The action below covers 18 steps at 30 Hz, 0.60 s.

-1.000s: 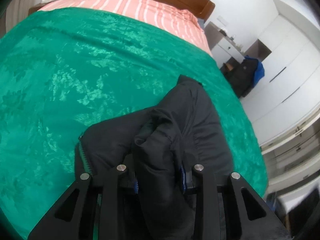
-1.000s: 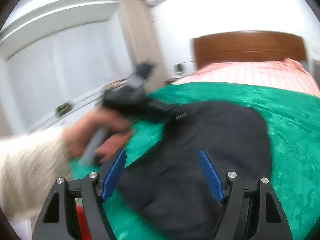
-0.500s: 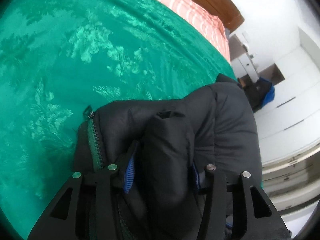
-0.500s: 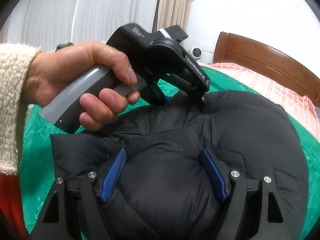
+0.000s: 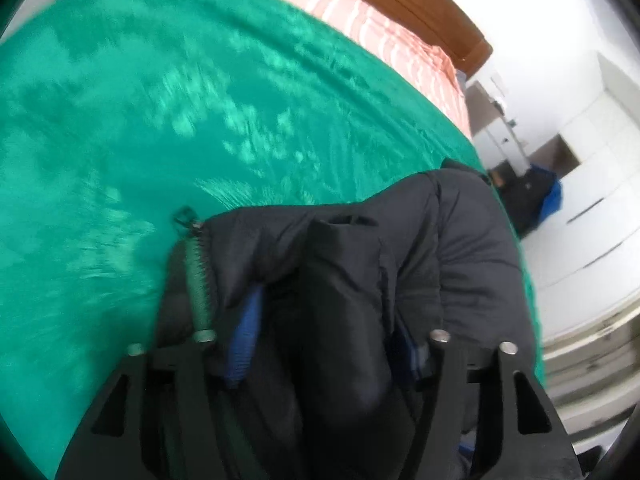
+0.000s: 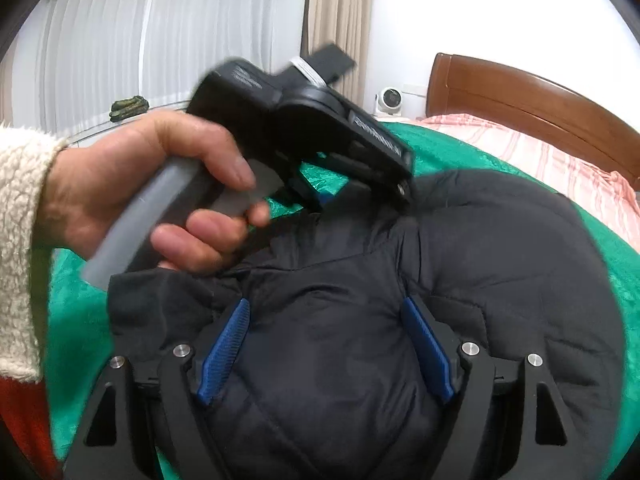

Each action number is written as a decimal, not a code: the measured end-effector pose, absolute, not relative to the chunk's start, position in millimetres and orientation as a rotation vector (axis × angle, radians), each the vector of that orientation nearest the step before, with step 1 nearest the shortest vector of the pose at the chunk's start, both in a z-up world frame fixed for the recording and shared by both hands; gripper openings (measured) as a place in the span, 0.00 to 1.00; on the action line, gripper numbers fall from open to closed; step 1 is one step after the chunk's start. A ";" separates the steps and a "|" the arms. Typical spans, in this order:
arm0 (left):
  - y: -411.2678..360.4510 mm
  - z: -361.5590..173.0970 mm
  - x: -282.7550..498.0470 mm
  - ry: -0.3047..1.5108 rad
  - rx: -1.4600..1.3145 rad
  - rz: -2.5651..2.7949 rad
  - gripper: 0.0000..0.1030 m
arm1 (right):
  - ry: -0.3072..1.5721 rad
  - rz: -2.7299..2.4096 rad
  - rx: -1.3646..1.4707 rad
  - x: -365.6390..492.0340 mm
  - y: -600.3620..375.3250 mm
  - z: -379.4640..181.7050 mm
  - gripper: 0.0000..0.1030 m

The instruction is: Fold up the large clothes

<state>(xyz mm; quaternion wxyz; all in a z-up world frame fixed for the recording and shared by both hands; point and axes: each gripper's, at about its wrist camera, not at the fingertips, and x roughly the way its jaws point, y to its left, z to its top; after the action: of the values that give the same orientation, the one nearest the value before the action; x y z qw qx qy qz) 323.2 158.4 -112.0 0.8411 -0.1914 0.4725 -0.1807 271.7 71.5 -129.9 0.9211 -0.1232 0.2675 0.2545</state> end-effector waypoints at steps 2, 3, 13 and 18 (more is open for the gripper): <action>160.0 -89.0 302.5 0.952 -0.347 -0.352 0.80 | 0.551 0.491 -0.183 259.0 62.6 -111.3 0.82; 160.6 -76.2 289.1 0.923 -0.312 -0.330 0.85 | 0.532 0.469 -0.124 244.9 50.1 -98.8 0.88; 147.1 -18.0 198.7 0.773 -0.049 -0.138 0.91 | 0.539 0.234 -0.047 157.5 -40.6 -89.1 0.99; 144.7 -9.8 184.9 0.755 0.018 -0.095 0.91 | 0.564 0.191 -0.058 146.2 -60.5 -92.4 0.99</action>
<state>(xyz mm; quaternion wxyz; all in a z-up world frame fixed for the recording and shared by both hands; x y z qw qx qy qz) 184.9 144.7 -9.8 0.9285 0.0087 0.3684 -0.0461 146.2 -60.5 -92.4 0.9556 -0.0284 0.2777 0.0939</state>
